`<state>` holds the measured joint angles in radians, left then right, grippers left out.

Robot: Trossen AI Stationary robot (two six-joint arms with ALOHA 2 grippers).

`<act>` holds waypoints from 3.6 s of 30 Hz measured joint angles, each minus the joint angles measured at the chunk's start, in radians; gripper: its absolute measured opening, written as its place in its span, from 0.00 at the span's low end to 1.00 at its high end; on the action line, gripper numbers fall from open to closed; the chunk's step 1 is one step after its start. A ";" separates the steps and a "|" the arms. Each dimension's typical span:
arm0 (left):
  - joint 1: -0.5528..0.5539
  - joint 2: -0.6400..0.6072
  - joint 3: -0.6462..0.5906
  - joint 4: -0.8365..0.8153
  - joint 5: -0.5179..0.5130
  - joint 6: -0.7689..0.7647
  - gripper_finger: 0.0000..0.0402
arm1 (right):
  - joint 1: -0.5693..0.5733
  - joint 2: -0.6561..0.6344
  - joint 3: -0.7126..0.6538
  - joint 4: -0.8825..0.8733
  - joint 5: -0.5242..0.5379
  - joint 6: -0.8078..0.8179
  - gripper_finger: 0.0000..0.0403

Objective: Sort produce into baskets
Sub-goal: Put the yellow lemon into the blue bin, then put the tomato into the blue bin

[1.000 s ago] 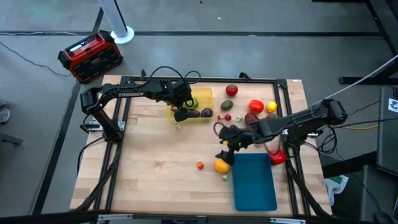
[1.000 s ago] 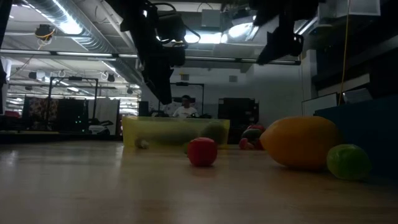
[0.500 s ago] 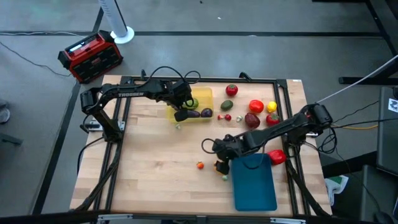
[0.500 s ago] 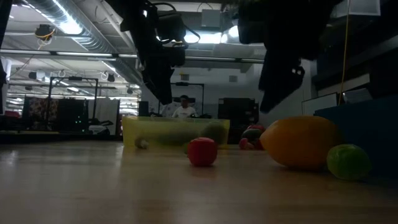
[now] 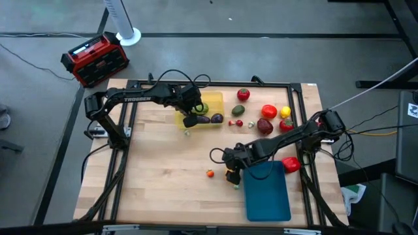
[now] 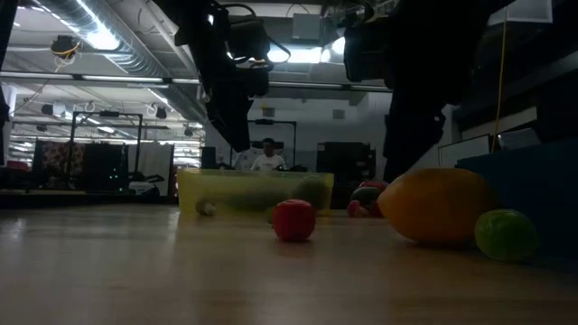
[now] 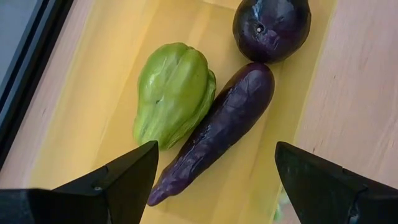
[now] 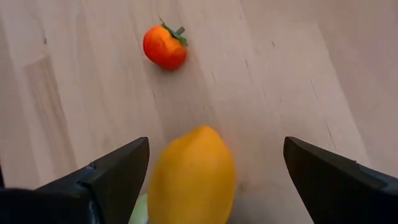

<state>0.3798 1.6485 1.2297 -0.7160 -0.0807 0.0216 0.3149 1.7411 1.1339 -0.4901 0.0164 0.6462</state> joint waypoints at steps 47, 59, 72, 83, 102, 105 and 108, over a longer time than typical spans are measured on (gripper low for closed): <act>0.000 0.000 0.000 0.002 0.000 0.004 0.80 | 0.000 0.100 0.302 -0.389 -0.062 -0.075 0.69; 0.000 0.000 0.000 0.002 0.000 0.002 0.80 | 0.090 0.100 0.467 -0.774 -0.069 -0.076 0.63; -0.004 0.000 0.000 0.002 0.000 -0.003 0.80 | 0.279 0.100 0.467 -0.871 0.070 -0.023 0.67; -0.066 0.000 0.000 0.021 0.000 0.022 0.80 | 0.307 0.115 0.467 -0.871 0.046 -0.024 0.67; -0.249 0.000 0.000 0.132 0.012 0.004 0.80 | 0.307 0.122 0.467 -0.870 0.028 -0.030 0.97; -0.311 0.000 0.000 0.133 0.023 -0.028 0.80 | 0.307 0.122 0.467 -0.870 0.046 -0.031 0.97; -0.381 0.000 0.000 0.133 0.023 -0.050 0.80 | 0.307 0.122 0.467 -0.870 0.069 -0.032 0.97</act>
<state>-0.0011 1.6485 1.2297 -0.5835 -0.0577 -0.0285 0.6216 1.8633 1.6012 -1.3598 0.0853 0.6146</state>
